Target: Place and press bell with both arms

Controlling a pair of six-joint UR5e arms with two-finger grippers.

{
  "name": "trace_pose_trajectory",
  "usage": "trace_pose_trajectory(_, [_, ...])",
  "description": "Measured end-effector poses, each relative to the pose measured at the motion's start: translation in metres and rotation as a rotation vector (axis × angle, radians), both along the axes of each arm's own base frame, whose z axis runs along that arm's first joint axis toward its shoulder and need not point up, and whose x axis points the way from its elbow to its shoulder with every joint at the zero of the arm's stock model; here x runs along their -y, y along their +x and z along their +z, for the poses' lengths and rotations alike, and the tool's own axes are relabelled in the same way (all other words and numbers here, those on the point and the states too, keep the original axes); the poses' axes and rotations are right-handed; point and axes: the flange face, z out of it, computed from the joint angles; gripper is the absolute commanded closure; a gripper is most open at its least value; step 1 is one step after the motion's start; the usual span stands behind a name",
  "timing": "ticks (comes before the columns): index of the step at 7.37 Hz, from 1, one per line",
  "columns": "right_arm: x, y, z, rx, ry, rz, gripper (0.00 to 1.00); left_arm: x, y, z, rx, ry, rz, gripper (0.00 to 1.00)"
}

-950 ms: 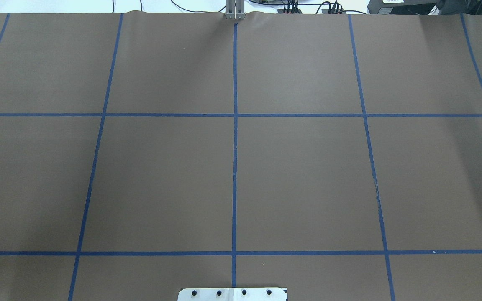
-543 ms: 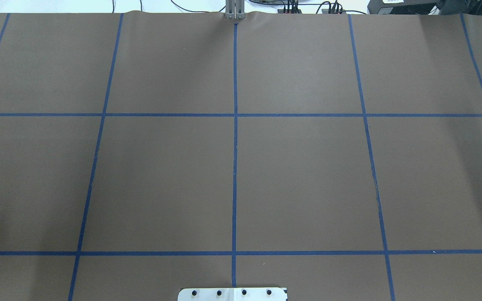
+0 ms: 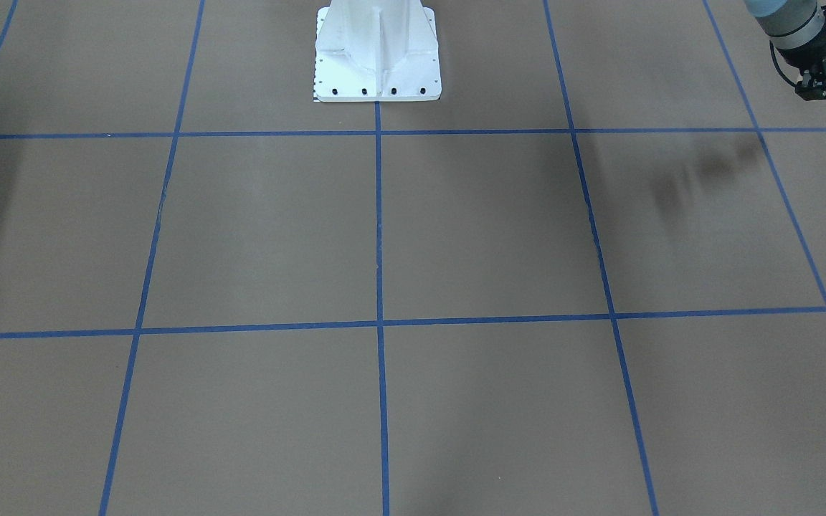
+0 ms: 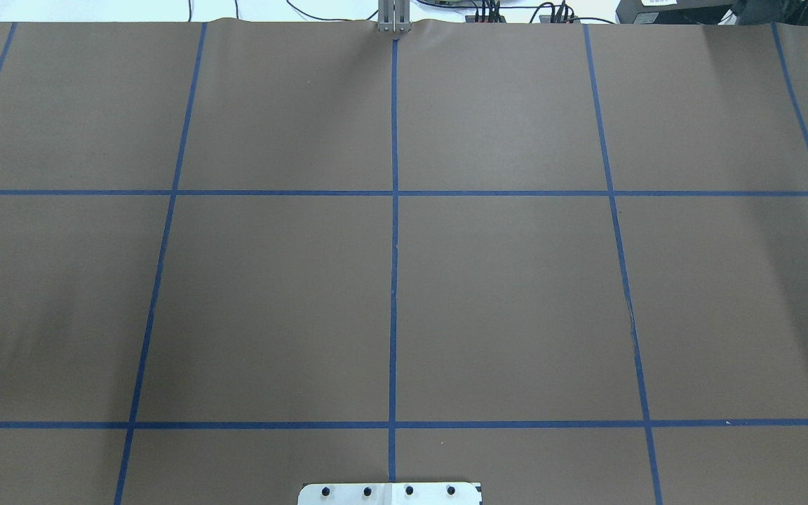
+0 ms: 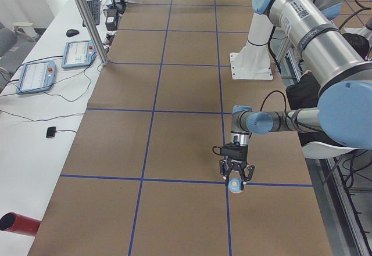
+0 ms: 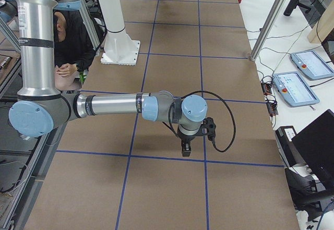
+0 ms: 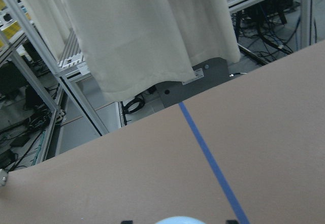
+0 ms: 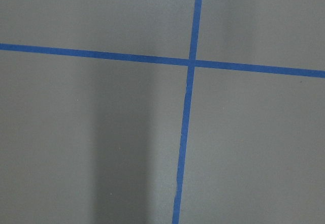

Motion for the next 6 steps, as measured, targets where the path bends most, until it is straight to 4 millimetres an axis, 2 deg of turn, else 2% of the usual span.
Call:
trace_pose_trajectory(2, [-0.001, 0.0, 0.002, 0.002, -0.011, 0.004, 0.0, 0.095, 0.047, -0.052, 0.022, 0.116, 0.124, 1.0])
trace_pose_trajectory(3, [-0.002, 0.0, 0.004, 0.003, -0.016, 0.005, 0.0, 0.127, 0.07, -0.076, 0.032, 0.153, 0.165, 1.0])
trace_pose_trajectory(5, [-0.003, 0.0, 0.006, 0.003, -0.023, 0.006, 0.0, 0.169, 0.111, -0.125, 0.013, 0.23, 0.274, 1.0])
trace_pose_trajectory(6, [-0.003, 0.0, 0.006, 0.003, -0.024, 0.008, 0.0, 0.188, 0.136, -0.16, -0.016, 0.28, 0.338, 1.0])
